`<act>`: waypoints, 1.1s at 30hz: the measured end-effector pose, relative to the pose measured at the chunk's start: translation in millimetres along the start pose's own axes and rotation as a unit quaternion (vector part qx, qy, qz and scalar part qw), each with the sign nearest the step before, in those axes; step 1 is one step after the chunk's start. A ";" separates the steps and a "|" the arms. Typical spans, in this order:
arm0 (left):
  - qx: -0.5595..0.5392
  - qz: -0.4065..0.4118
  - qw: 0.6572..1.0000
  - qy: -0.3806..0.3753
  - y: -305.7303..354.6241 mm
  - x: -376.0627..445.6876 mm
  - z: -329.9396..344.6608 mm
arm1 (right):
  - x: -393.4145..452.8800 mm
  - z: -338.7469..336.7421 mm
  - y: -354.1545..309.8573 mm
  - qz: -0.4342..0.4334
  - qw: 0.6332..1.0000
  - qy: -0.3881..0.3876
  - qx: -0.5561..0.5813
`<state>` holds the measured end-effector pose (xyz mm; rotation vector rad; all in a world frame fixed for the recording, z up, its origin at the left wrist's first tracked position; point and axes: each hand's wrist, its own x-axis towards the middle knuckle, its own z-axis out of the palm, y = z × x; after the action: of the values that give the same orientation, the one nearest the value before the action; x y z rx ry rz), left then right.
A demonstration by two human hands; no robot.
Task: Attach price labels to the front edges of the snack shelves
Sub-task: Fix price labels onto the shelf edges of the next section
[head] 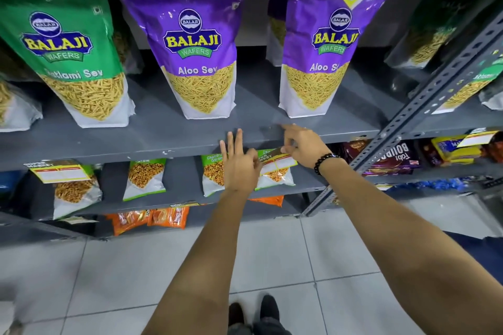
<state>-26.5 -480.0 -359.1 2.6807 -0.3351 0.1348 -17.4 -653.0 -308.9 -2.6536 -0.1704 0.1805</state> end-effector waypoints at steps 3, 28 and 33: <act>0.018 0.018 0.999 -0.026 -8.0 -1.1 -9.0 | -6.1 10.0 3.3 0.014 0.999 0.009 0.028; 0.059 -0.009 0.998 0.008 -4.5 23.4 -29.2 | 3.9 32.7 -5.1 0.059 0.977 0.180 0.095; 0.075 -0.026 0.997 0.000 -0.7 26.9 -29.6 | 6.1 32.5 -9.3 0.075 0.975 0.192 0.079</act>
<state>-1.5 -472.4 -328.8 2.8346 -0.2632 0.1501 -17.3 -629.3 -333.7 -2.4844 0.1649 -0.2612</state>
